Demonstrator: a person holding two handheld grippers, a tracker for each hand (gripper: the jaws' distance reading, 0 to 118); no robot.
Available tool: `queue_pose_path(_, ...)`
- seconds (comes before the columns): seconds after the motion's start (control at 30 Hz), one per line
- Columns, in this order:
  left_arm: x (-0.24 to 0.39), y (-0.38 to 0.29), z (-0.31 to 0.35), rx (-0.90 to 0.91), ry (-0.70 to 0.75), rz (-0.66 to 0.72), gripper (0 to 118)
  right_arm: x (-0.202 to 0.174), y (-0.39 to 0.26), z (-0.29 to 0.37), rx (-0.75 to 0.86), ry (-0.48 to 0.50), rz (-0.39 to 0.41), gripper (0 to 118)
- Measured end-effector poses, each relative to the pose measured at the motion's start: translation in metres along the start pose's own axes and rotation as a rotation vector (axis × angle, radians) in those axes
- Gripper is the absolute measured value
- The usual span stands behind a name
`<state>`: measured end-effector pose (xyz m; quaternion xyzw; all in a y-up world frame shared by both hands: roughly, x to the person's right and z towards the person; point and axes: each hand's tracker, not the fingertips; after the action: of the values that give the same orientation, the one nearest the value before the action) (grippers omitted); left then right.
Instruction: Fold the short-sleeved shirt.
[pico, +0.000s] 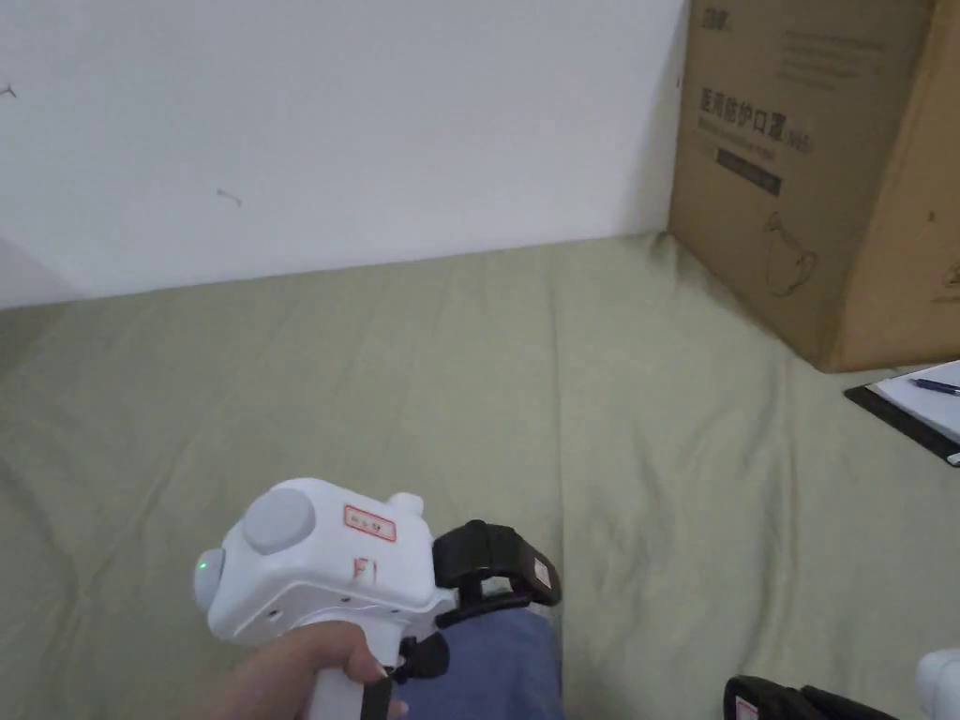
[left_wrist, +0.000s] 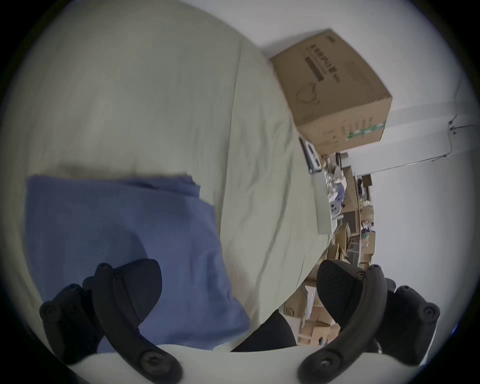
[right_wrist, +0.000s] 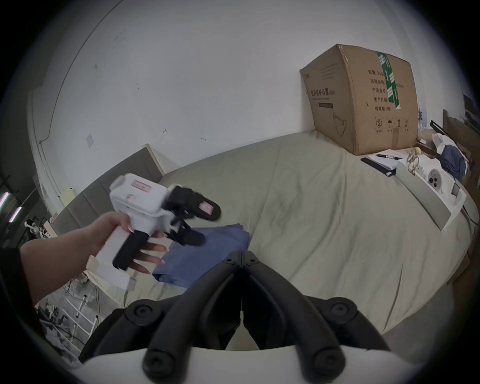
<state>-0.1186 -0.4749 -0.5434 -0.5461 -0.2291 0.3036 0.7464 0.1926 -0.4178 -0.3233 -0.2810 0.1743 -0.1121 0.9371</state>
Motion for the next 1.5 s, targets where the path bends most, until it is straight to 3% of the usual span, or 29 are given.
queue_pose_path(0.17,-0.014,-0.008,0.058,0.09,0.144,-0.01,116,0.007,-0.007,-0.005,-0.009,-0.007,-0.026,0)
queue_pose_path(0.2,-0.018,-0.012,0.065,0.093,0.155,-0.029,110,0.008,-0.008,-0.007,-0.009,-0.008,-0.036,0)
queue_pose_path(0.23,-0.02,-0.016,0.069,0.102,0.179,-0.057,90,0.009,-0.008,-0.007,-0.007,-0.007,-0.047,0)
queue_pose_path(0.27,-0.02,-0.02,0.069,0.108,0.219,-0.109,54,0.011,-0.008,-0.008,-0.006,-0.003,-0.057,0)
queue_pose_path(0.3,-0.017,-0.022,0.064,0.108,0.254,-0.145,0,0.011,-0.008,-0.008,-0.005,0.0,-0.064,0)
queue_pose_path(0.37,-0.012,-0.031,0.045,0.089,0.317,-0.197,0,0.012,-0.007,-0.007,-0.004,0.0,-0.063,0)
queue_pose_path(0.5,0.0,-0.041,-0.007,-0.025,0.145,-0.149,0,0.014,-0.004,-0.003,0.002,-0.017,-0.039,0)
queue_pose_path(0.6,0.006,-0.049,-0.052,-0.05,0.186,-0.218,0,0.011,-0.006,0.0,0.01,-0.054,0.0,0)
queue_pose_path(0.7,0.009,-0.059,-0.079,-0.051,0.205,-0.172,0,0.008,-0.008,0.001,-0.01,-0.061,0.011,0)
queue_pose_path(0.77,0.016,-0.06,-0.074,-0.009,0.147,-0.129,0,0.007,-0.009,0.005,-0.009,-0.05,-0.003,0)
queue_pose_path(0.87,0.027,-0.067,-0.038,0.118,-0.086,-0.075,0,0.006,-0.004,0.012,0.014,-0.016,-0.026,0)
queue_pose_path(0.97,0.045,-0.079,0.029,0.357,-0.087,-0.173,0,-0.001,0.012,0.022,0.067,0.022,-0.035,0)
queue_pose_path(1.1,0.072,-0.118,0.131,0.712,0.139,-0.422,0,-0.022,0.047,0.048,0.248,0.079,0.028,0)
queue_pose_path(1.2,0.083,-0.158,0.188,0.972,0.378,-0.543,0,-0.043,0.065,0.067,0.421,0.065,0.151,0)
queue_pose_path(1.27,0.083,-0.181,0.212,1.12,0.497,-0.557,0,-0.059,0.067,0.076,0.554,-0.028,0.242,0)
queue_pose_path(1.33,0.077,-0.204,0.227,1.225,0.519,-0.592,0,-0.07,0.059,0.073,0.665,-0.137,0.31,0)
queue_pose_path(1.43,0.058,-0.23,0.218,1.379,0.725,-0.675,0,-0.072,0.03,0.052,0.754,-0.265,0.407,0)
queue_pose_path(1.5,0.04,-0.237,0.205,1.377,0.779,-0.657,0,-0.068,0.014,0.034,0.686,-0.318,0.385,0)
